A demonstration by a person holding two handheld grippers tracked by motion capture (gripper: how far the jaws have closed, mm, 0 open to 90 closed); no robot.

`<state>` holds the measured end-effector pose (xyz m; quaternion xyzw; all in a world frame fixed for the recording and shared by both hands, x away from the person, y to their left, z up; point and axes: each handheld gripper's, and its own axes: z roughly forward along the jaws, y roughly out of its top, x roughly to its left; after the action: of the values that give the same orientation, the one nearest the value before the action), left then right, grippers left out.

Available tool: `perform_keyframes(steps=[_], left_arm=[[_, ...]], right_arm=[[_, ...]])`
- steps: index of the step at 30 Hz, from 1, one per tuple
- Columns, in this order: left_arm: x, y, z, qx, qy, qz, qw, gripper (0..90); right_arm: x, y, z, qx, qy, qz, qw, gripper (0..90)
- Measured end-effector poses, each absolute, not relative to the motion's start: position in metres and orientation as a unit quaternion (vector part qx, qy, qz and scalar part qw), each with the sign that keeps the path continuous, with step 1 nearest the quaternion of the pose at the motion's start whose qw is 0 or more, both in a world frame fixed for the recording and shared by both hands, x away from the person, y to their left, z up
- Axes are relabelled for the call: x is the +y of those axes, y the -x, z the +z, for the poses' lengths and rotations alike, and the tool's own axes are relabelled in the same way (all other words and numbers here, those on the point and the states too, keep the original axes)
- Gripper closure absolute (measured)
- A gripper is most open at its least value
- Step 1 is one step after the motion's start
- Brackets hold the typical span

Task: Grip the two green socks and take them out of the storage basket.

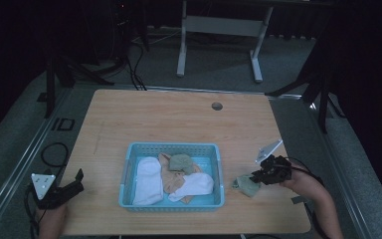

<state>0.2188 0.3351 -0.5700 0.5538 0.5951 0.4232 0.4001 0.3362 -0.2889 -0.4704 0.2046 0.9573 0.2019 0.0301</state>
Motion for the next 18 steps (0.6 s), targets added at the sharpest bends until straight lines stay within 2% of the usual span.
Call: perform_keyframes(steps=[18], left_arm=[[0.335,-0.219,-0.570,0.596,-0.553,0.424,0.399,0.4]], right_arm=[[-0.301,-0.346,-0.507,0.950,-0.246,0.193,0.001,79.3]])
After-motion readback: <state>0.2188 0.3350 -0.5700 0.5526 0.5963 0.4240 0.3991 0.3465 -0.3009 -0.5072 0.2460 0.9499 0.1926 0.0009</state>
